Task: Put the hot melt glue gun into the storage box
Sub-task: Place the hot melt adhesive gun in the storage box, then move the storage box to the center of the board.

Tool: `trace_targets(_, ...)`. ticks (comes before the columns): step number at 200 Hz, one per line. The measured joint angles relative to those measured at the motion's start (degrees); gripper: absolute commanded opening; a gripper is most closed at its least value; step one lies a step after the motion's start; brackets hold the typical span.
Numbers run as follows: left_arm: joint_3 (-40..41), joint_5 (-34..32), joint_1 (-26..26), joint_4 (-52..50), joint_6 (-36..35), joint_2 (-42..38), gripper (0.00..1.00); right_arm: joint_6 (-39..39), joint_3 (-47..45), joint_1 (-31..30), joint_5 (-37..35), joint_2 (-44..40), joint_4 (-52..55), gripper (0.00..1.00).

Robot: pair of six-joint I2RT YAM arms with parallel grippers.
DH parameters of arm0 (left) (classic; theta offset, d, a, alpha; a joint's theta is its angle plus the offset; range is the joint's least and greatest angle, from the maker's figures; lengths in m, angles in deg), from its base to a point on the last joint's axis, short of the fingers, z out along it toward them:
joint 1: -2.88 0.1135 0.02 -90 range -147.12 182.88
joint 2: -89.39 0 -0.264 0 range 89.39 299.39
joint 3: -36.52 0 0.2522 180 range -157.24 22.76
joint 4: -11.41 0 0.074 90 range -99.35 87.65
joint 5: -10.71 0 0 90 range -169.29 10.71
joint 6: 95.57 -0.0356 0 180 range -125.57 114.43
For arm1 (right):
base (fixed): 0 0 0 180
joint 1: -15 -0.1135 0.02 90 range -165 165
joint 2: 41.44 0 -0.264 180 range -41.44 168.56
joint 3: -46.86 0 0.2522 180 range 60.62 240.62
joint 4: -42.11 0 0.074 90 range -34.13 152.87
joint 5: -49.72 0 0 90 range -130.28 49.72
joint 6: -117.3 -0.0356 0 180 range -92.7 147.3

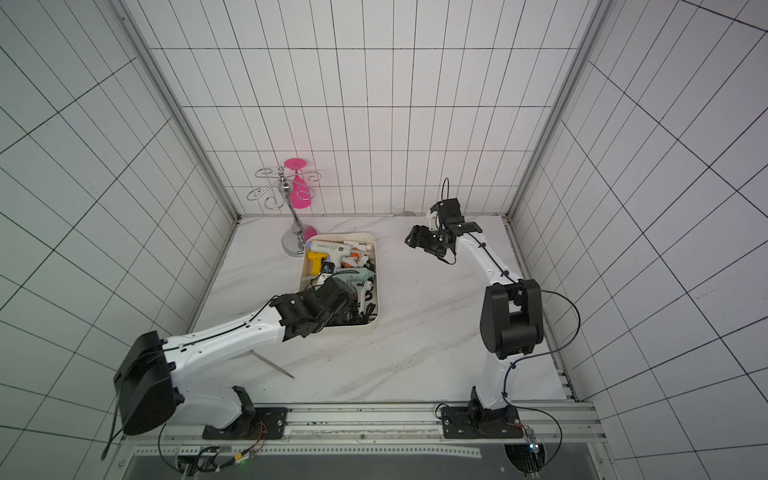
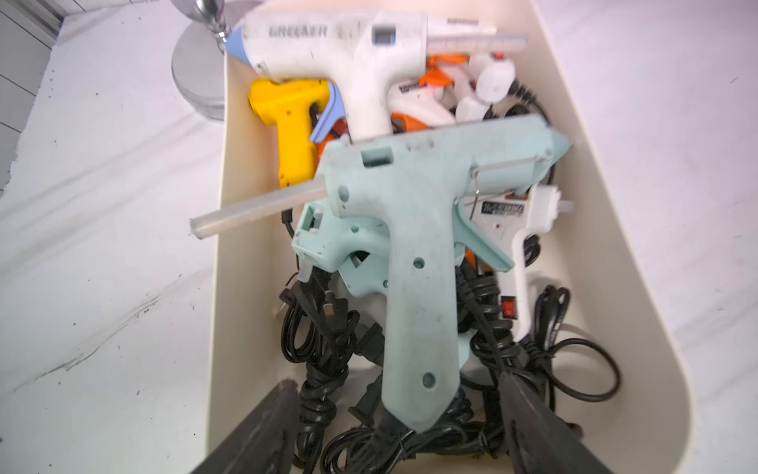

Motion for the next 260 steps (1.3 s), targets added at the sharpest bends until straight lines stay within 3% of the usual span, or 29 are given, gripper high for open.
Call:
trace_targets(28,0.00,0.79,3.39,3.19,-2.45,-5.46,0.84,2.93,5.25,-6.56,-1.51,3.96,-0.39,0.66)
trace_targets(59,2.54,6.51,17.25,10.36,-3.87,-8.37,0.84,7.02,8.48,-14.75,-3.69,8.11,-0.72,0.65)
trace_targets(75,4.98,9.35,21.27,12.90,-4.70,-7.50,0.84,9.44,8.50,-18.36,-5.05,9.53,-0.66,0.66)
trace_targets(116,9.01,15.80,21.84,13.53,-5.75,-2.19,0.83,15.15,8.39,-24.48,-8.24,12.07,-0.70,0.67)
trace_targets(166,14.16,16.98,22.51,14.95,-5.79,-6.38,0.84,21.49,4.66,-28.04,-17.81,12.31,-3.96,0.66)
trace_targets(189,14.34,16.46,24.46,15.04,-5.86,-6.56,0.85,21.86,3.06,-28.57,-20.94,11.37,-5.49,0.71)
trace_targets(226,15.19,18.51,30.38,17.14,-5.99,-4.68,0.83,21.68,-1.95,-28.85,-23.65,4.92,-4.63,0.81)
trace_targets(260,14.93,23.93,31.10,19.91,-6.93,1.73,0.80,19.69,-3.45,-26.84,-23.78,-3.50,-4.98,0.84)
